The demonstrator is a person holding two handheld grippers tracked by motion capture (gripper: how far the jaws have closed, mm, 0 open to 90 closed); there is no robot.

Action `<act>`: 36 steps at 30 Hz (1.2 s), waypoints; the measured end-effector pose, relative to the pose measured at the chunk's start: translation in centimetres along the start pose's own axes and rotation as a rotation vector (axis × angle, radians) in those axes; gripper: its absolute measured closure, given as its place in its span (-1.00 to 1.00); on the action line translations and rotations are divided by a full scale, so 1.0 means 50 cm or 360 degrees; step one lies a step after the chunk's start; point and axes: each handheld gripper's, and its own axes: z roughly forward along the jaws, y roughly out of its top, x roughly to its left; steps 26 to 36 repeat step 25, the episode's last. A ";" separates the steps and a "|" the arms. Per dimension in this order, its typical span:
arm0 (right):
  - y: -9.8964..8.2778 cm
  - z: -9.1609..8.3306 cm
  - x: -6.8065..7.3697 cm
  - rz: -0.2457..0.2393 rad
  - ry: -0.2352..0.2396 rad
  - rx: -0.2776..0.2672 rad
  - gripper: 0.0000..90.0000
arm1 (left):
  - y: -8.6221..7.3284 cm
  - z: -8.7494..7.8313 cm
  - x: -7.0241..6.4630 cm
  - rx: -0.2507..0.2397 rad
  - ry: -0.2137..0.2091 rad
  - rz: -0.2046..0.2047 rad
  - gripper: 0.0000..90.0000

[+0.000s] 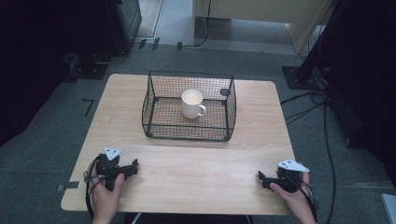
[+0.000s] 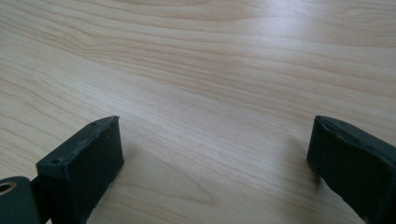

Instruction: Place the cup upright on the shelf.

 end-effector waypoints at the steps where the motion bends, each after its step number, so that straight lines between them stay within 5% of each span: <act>1: -0.002 -0.002 -0.001 0.0003 0.0001 0.0000 -0.93 | 0.000 0.000 0.000 0.0000 0.0000 0.0000 -1.00; 36: -0.005 -0.005 -0.016 -0.0015 0.0011 0.0011 -1.00 | 0.001 0.001 -0.001 -0.0003 0.0009 -0.0011 -1.00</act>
